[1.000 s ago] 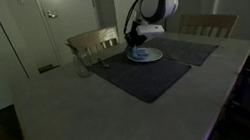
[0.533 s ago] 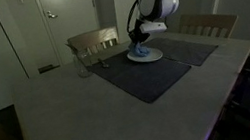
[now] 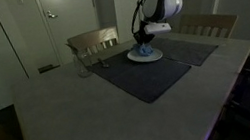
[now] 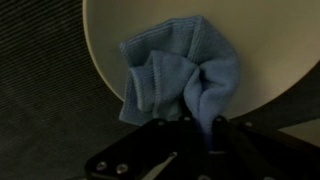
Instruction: Use the towel to wipe the plate.
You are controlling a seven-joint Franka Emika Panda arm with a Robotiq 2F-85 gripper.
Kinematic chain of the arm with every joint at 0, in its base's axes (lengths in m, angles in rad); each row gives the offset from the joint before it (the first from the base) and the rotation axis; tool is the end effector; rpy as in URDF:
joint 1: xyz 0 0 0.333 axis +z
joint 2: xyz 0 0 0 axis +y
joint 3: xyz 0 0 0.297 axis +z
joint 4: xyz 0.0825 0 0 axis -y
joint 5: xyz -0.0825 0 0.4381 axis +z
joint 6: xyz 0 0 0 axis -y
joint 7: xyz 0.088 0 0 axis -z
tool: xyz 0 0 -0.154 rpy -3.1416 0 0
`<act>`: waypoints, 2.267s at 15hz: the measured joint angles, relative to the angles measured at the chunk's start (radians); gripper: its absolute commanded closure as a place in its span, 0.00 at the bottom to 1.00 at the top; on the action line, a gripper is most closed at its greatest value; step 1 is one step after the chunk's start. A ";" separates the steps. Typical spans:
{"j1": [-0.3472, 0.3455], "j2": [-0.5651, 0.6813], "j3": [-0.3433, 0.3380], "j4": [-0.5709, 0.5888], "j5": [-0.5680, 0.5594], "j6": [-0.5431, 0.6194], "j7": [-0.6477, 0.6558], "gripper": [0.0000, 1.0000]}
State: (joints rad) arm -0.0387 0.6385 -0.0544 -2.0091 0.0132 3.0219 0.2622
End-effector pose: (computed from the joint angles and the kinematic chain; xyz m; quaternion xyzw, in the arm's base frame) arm 0.6590 -0.0640 0.0652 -0.9672 0.1716 -0.1870 0.0029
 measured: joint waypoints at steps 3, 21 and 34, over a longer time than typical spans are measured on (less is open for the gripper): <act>0.009 -0.006 -0.003 -0.014 0.000 -0.015 -0.011 0.98; 0.021 -0.103 0.070 -0.079 0.139 -0.327 -0.098 0.98; -0.048 -0.068 0.218 -0.078 0.287 -0.167 -0.232 0.98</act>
State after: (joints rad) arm -0.0862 0.5700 0.1637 -2.0876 0.3001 2.8552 0.0297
